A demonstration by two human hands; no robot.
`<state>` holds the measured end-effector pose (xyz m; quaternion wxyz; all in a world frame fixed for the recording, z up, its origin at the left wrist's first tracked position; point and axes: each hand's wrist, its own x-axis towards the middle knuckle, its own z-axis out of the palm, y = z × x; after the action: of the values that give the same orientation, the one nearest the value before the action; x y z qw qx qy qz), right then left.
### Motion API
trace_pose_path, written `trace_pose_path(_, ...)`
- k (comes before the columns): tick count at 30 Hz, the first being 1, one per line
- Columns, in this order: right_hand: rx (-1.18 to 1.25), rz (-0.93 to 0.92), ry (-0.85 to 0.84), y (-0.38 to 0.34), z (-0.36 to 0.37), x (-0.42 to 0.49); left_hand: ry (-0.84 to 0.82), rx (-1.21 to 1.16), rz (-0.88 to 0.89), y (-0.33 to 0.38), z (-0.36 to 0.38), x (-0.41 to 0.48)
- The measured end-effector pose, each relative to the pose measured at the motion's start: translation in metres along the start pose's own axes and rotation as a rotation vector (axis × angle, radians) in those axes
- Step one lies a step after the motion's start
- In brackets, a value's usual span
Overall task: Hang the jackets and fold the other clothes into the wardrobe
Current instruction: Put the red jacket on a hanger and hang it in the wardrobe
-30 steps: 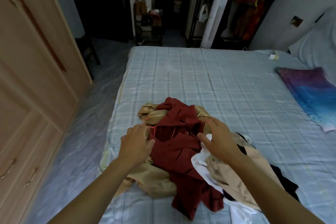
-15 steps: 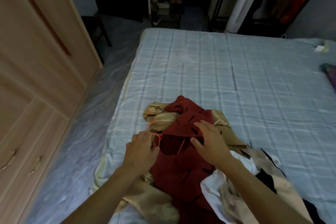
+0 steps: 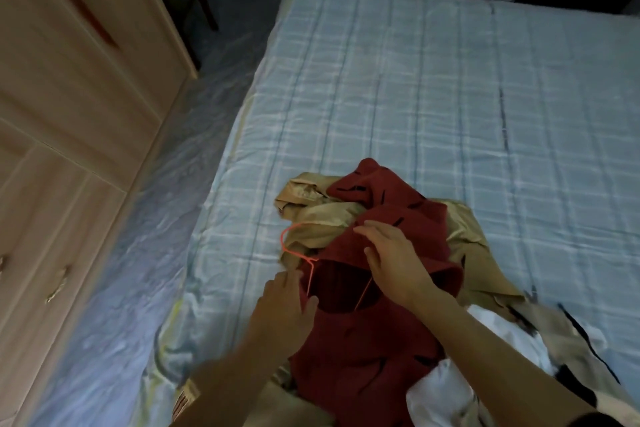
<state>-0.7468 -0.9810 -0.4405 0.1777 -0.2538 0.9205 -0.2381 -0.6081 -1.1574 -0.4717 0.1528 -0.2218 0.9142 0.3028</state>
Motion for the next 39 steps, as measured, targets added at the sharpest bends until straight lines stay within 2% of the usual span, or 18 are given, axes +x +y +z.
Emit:
trace_pose_path(4, -0.096, -0.135, -0.072, 0.012, 0.028, 0.033, -0.039, -0.082, -0.049, -0.010, 0.029, 0.014)
trace_pose_path(7, -0.287, -0.168, -0.169, 0.024, 0.046, 0.052, -0.041, -0.132, -0.086, -0.014, 0.042, 0.018)
trace_pose_path(11, -0.399, -0.221, -0.274, 0.042, 0.062, 0.068, -0.063, -0.168, -0.109, -0.015, 0.053, 0.022)
trace_pose_path(16, -0.444, -0.266, -0.271, 0.047, 0.068, 0.082, -0.048, -0.355, -0.234, -0.015, 0.057, 0.026)
trace_pose_path(20, -0.361, -0.251, -0.241, 0.045, 0.058, 0.075, -0.077, -0.350, -0.275, -0.016, 0.057, 0.026)
trace_pose_path(23, -0.296, -0.239, -0.197, 0.044, 0.039, 0.063, -0.061, -0.297, -0.192, -0.012, 0.055, 0.021)
trace_pose_path(29, -0.282, -0.230, -0.079, 0.031, -0.018, 0.024, 0.101, -0.231, -0.016, 0.013, 0.033, -0.003)
trace_pose_path(36, -0.179, -0.206, 0.048, -0.005, -0.103, -0.045, 0.293, -0.347, 0.227, 0.070, -0.031, -0.057)
trace_pose_path(39, -0.136, -0.214, 0.124, -0.030, -0.138, -0.074, 0.406, -0.303, 0.333, 0.091, -0.070, -0.081)
